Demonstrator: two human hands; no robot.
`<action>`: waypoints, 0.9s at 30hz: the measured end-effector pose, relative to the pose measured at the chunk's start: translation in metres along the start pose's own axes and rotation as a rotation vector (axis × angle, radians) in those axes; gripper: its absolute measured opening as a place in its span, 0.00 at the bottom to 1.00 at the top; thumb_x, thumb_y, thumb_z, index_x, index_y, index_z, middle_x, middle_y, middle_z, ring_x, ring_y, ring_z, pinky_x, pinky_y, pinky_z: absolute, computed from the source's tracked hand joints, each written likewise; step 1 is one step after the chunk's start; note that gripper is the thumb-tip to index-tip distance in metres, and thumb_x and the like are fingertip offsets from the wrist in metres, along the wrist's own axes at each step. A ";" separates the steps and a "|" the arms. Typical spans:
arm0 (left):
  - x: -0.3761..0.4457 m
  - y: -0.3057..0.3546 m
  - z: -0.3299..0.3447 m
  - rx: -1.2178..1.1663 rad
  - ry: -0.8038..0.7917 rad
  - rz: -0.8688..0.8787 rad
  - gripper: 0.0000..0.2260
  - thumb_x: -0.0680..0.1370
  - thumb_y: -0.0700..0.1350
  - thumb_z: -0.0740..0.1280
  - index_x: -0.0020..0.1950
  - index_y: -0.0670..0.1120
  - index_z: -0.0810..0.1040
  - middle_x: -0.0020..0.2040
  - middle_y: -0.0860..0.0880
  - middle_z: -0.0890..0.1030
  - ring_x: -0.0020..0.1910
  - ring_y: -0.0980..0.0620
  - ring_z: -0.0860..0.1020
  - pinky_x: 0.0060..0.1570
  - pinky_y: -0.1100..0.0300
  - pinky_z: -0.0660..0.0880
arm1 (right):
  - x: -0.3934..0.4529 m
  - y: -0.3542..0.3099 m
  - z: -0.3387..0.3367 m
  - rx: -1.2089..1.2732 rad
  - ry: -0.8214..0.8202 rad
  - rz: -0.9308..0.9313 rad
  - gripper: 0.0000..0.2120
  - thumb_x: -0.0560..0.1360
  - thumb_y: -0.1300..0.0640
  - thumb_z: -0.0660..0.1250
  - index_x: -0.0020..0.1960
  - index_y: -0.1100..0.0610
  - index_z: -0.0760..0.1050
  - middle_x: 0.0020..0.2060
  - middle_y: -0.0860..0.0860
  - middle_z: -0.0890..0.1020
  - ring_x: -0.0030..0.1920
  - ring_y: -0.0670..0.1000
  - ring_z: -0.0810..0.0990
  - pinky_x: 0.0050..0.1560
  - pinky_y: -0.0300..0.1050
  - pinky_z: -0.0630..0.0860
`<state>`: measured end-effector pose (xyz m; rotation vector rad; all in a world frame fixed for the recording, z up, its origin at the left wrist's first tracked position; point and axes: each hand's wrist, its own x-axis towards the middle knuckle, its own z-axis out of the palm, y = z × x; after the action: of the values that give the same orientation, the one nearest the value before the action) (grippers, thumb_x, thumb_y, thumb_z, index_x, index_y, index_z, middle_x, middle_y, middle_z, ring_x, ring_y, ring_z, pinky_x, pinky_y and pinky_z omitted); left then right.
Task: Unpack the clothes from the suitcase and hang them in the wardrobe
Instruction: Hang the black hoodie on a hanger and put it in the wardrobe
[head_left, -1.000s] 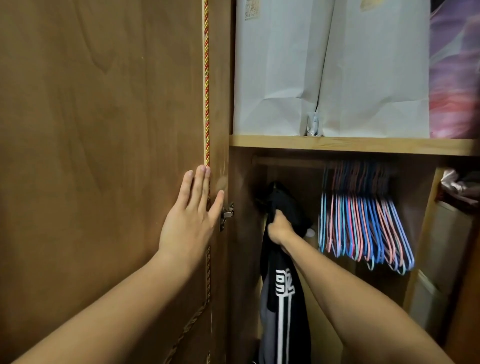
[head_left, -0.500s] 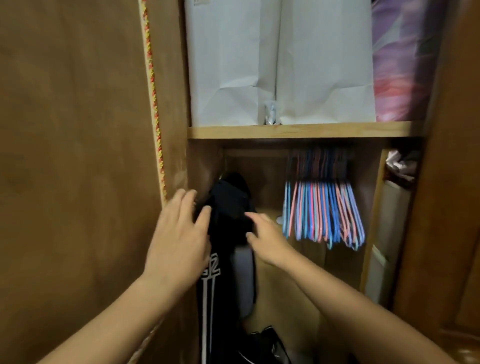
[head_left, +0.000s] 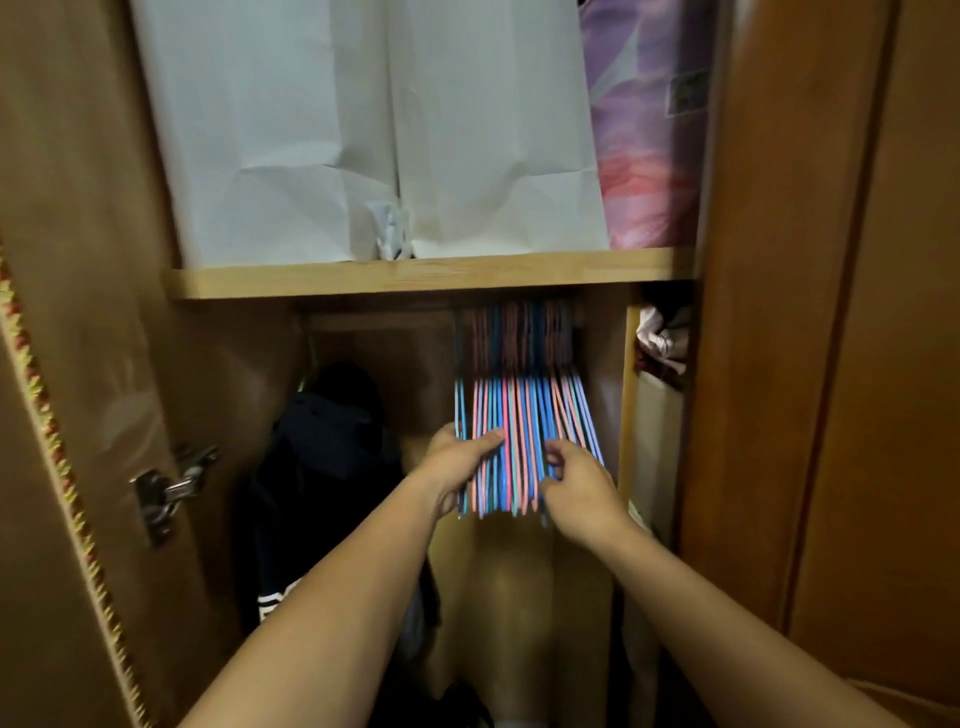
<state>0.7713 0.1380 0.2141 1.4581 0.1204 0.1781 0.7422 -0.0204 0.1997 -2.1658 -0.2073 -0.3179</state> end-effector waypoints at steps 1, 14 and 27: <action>0.004 -0.001 0.006 -0.048 -0.033 -0.012 0.16 0.75 0.36 0.74 0.62 0.37 0.77 0.54 0.39 0.85 0.46 0.44 0.86 0.41 0.54 0.83 | 0.002 0.001 0.003 0.045 0.001 0.008 0.25 0.75 0.66 0.63 0.72 0.58 0.70 0.64 0.53 0.77 0.64 0.53 0.77 0.68 0.46 0.72; -0.001 0.030 0.027 -0.123 -0.167 -0.239 0.17 0.76 0.28 0.67 0.65 0.31 0.74 0.51 0.32 0.82 0.35 0.43 0.84 0.31 0.52 0.82 | 0.000 0.002 0.000 0.197 0.075 0.126 0.21 0.77 0.71 0.61 0.68 0.60 0.73 0.58 0.52 0.78 0.60 0.51 0.76 0.60 0.38 0.71; -0.024 0.025 -0.039 -0.013 -0.183 -0.039 0.14 0.83 0.32 0.58 0.64 0.39 0.78 0.54 0.37 0.85 0.52 0.41 0.85 0.55 0.46 0.81 | 0.029 -0.067 0.036 0.911 -0.122 0.367 0.09 0.82 0.61 0.61 0.56 0.64 0.77 0.52 0.61 0.84 0.51 0.59 0.84 0.54 0.55 0.82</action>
<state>0.7397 0.1737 0.2345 1.4512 -0.0013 0.0135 0.7571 0.0478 0.2403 -1.2778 -0.0044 0.1172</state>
